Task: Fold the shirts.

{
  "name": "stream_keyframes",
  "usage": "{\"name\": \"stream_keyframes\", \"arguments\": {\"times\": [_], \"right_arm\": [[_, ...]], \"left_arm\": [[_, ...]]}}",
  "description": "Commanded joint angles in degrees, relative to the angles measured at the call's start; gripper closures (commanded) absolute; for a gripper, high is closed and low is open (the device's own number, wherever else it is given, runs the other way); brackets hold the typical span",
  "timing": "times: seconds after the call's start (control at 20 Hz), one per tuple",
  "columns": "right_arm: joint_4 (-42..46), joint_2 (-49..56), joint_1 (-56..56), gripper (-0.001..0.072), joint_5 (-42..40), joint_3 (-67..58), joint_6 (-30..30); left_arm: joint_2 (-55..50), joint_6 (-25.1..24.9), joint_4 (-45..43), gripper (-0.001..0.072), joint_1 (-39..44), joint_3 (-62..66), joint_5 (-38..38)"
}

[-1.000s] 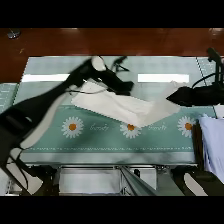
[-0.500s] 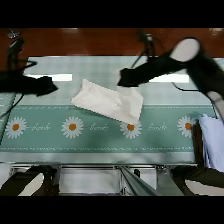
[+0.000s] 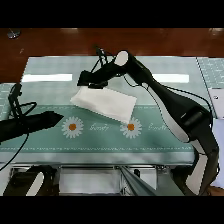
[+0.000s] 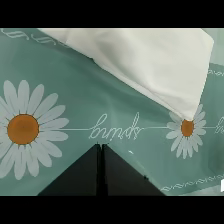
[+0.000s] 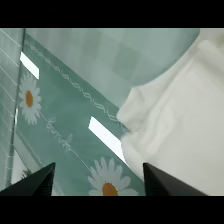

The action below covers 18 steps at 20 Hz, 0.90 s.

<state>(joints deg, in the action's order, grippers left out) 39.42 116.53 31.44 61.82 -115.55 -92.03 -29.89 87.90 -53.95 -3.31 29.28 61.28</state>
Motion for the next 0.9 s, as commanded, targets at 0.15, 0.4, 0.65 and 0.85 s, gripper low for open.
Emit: {"name": "stream_keyframes", "arguments": {"times": [0.15,0.4,0.65,0.85], "right_arm": [[1.79,-10.82,-19.23,0.0086,26.8,-1.86,4.22],[29.62,-38.82,-30.36,0.0085,18.86,32.26,5.01],[6.47,-53.75,-30.49,0.0085,-14.93,79.36,1.25],[-3.78,-44.19,-25.03,0.0084,-16.17,80.63,7.56]], "left_arm": [[0.68,-0.48,1.03,0.0689,-0.13,-2.47,-2.4],[0.66,-2.36,1.03,0.0689,-0.13,-2.49,-4.87],[0.63,-2.32,1.07,0.0689,-0.13,-2.49,-6.27],[0.63,-2.32,1.09,0.0689,-0.13,-2.49,-6.27]]}}
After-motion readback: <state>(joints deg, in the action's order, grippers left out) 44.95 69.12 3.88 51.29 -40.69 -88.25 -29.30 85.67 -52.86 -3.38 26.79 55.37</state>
